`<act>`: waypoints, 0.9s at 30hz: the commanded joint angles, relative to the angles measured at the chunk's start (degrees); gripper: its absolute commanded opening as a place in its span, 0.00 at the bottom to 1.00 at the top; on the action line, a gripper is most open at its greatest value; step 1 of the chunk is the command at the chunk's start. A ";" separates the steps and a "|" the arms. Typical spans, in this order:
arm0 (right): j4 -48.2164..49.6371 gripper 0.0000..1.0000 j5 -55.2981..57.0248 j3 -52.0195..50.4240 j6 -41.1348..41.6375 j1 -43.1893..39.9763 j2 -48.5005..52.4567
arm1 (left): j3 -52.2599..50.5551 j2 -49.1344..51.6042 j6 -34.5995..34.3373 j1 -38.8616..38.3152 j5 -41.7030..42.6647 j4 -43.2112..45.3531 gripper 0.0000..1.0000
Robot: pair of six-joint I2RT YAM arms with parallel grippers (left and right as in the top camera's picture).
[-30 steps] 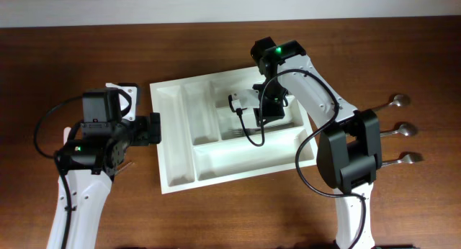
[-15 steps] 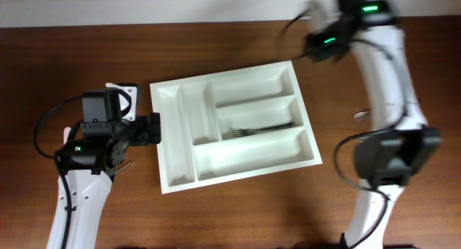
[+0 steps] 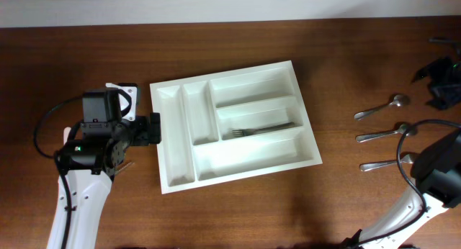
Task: Pack container
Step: 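Open the right gripper and move it back to the right-side spoons, then grasp the top silver spoon on the right with the right gripper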
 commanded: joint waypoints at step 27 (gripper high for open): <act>20.90 0.71 15.82 -15.26 14.29 9.22 2.86 | 1.33 0.04 1.09 -0.22 0.63 -0.90 0.99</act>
